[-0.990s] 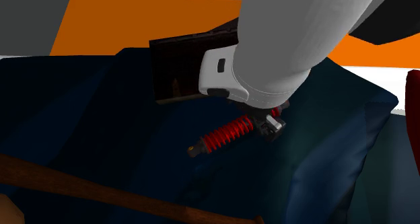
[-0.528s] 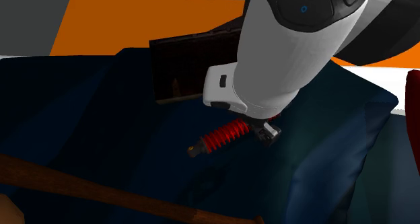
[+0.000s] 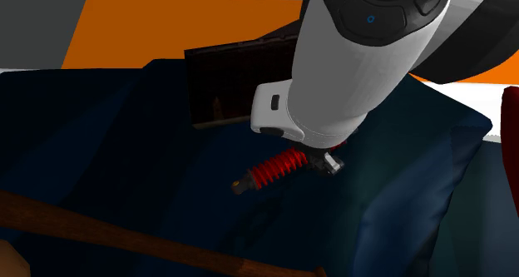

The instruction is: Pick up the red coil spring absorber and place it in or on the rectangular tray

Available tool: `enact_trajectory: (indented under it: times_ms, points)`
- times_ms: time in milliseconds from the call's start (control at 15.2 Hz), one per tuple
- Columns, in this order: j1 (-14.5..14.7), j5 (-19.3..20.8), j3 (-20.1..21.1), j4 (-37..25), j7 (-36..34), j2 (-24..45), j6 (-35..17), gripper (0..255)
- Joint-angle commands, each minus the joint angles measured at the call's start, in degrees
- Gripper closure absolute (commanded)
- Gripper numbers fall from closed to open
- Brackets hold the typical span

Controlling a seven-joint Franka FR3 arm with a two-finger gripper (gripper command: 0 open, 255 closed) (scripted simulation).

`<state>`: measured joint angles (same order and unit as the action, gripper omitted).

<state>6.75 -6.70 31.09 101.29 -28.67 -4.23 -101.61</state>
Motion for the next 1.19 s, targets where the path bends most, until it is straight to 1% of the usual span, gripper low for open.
enact_trajectory:
  times_ms: [0,528,1122]
  points:
    - [0.0,0.0,0.0,0.0,0.0,0.0,0.0,255]
    - [0.0,0.0,0.0,0.01,0.0,0.0,-0.01,255]
    - [0.03,0.87,0.15,-8.41,-1.06,1.44,7.1,255]
